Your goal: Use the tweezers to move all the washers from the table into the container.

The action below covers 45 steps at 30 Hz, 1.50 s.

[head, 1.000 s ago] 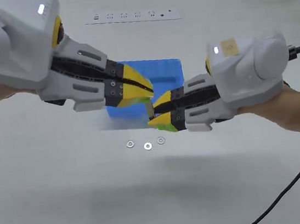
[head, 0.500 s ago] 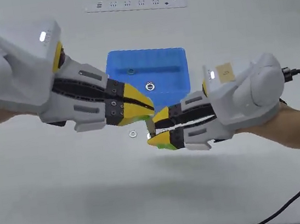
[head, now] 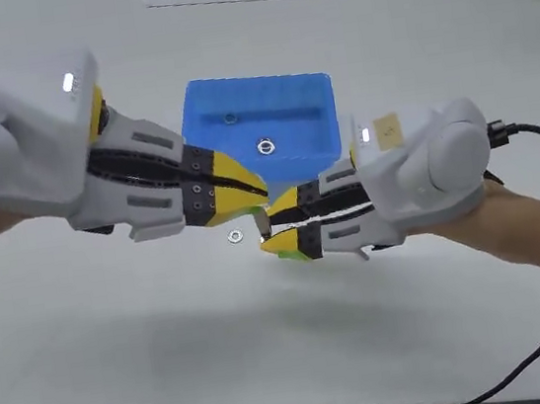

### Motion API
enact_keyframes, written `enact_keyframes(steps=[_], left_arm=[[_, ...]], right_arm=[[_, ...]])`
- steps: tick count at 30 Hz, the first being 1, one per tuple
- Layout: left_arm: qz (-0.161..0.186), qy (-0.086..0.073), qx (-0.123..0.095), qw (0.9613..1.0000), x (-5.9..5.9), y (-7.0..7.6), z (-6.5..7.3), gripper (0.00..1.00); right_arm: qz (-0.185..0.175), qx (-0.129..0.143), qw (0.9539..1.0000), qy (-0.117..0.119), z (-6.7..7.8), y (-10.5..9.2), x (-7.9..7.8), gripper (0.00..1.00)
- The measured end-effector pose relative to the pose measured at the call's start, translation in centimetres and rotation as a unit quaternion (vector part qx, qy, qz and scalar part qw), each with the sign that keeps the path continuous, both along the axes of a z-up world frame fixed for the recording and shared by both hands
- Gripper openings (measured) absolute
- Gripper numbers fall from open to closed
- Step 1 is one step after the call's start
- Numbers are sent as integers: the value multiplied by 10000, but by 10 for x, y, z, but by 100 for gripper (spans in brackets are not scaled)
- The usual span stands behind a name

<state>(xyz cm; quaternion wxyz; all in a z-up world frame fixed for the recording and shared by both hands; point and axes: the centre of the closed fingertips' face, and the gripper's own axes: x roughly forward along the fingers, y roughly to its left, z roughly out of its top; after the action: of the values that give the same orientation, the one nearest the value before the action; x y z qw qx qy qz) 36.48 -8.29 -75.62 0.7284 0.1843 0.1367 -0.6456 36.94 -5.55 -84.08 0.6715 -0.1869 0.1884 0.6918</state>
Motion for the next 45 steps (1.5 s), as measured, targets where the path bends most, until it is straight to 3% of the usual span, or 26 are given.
enact_keyframes(steps=[17,45], left_arm=[[33,139,-18,9999,8,-1,-15,5],[100,55,0,9999,7,2,-15,5]], right_arm=[[-72,-54,9999,101,-13,1,4,14],[-51,-57,9999,139,-13,8,2,14]])
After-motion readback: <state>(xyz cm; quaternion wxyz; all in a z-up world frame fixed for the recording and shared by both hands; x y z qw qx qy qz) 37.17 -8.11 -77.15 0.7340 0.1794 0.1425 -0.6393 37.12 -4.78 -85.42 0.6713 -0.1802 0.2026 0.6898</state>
